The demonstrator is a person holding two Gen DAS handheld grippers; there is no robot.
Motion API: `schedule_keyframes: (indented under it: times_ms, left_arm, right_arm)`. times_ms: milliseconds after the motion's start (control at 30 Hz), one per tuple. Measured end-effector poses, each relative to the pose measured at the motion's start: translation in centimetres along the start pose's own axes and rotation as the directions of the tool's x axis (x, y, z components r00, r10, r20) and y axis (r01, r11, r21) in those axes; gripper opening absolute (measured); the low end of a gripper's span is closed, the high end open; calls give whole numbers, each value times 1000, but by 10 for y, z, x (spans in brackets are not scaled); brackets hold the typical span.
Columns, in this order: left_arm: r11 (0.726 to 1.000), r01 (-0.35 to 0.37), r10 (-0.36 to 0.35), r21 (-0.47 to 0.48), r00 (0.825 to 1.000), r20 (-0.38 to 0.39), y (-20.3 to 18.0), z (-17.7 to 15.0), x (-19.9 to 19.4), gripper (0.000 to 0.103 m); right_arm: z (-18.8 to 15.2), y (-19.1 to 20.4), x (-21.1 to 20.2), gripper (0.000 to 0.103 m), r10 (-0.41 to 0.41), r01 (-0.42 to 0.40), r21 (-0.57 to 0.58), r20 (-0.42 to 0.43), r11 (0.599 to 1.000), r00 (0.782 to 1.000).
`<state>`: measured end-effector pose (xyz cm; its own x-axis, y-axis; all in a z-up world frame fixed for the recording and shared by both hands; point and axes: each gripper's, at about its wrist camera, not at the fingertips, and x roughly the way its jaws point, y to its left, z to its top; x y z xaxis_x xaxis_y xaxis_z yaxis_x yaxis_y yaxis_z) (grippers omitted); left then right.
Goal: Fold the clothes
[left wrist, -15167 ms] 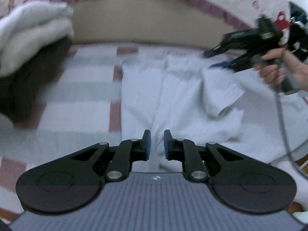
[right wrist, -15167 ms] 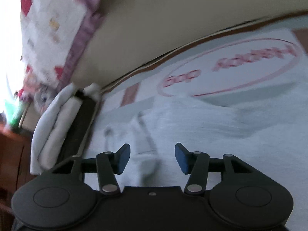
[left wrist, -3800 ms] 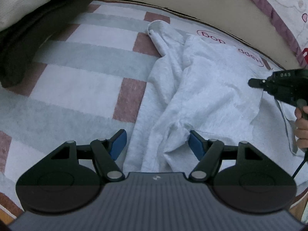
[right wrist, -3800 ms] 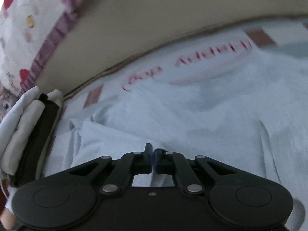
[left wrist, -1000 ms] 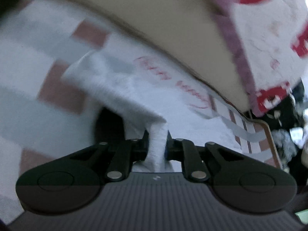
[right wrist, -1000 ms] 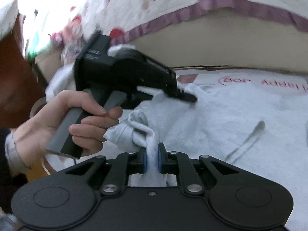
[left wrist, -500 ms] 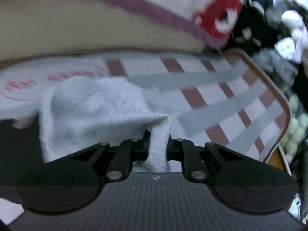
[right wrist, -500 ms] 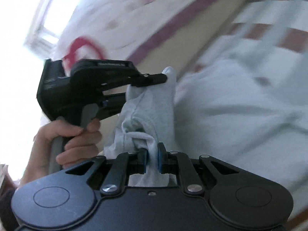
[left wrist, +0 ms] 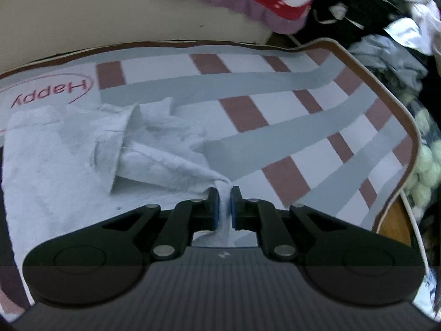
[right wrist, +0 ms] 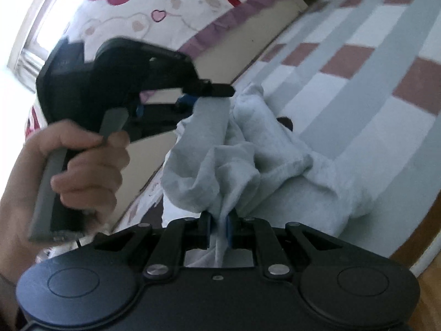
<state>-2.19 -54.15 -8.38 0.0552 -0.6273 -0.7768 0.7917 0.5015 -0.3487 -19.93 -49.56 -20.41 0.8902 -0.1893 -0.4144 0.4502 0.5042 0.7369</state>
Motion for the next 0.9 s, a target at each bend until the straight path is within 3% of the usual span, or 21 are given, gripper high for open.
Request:
schedule_keyframes:
  times_ms: [33,67,133,200,333,433,567,667,700,767,900]
  left_arm:
    - [1000,7,-7,6,1000,-9,-3,0,4,10]
    - [1000,10,-10,14,1000,-2,-4,-1,2,18]
    - [999,18,-20,36,999,35,-7,-6,-10,38]
    - [999,14,-18,43,996,89,-4,-16,-31,62]
    - [999,-53,52,4,983,176,20,-45,-75,64]
    - [992,-118,124,-55,982,141,47,-75,-82,64]
    - [983,-157,166,-100,982,94,77,-111,-77,64]
    - [984,-137,147,-114,986,78,86,-123,-70,64]
    - [987,-122,130,-103,989,75,86,-127,-69,64]
    - [992,-104,108,-73,992,65,85,-134,-65,64]
    - [994,-111,112,-19,992,53,82,-144,-62,64]
  right_arm:
    - [-1,0,1,13,-12,12,-15,-10,1000,1000]
    - [-2,0,5,14,-38,37,-38,-24,999,999]
    - [-3,1,10,26,-108,105,-79,-45,991,993]
    - [-3,-2,7,28,-153,146,-95,-64,985,986]
    - [-4,-3,-19,36,-166,148,-200,-78,969,983]
    - [7,7,-31,51,-158,135,-332,-44,934,986]
    - [27,24,-32,58,-130,95,-530,-29,843,991]
    - [28,36,-28,58,-118,47,-673,-60,738,991]
    - [29,39,-24,58,-119,23,-698,-90,716,989]
    - [36,36,-13,58,-124,-44,-701,-187,712,975]
    - [50,31,9,58,-137,-175,-688,-374,704,917]
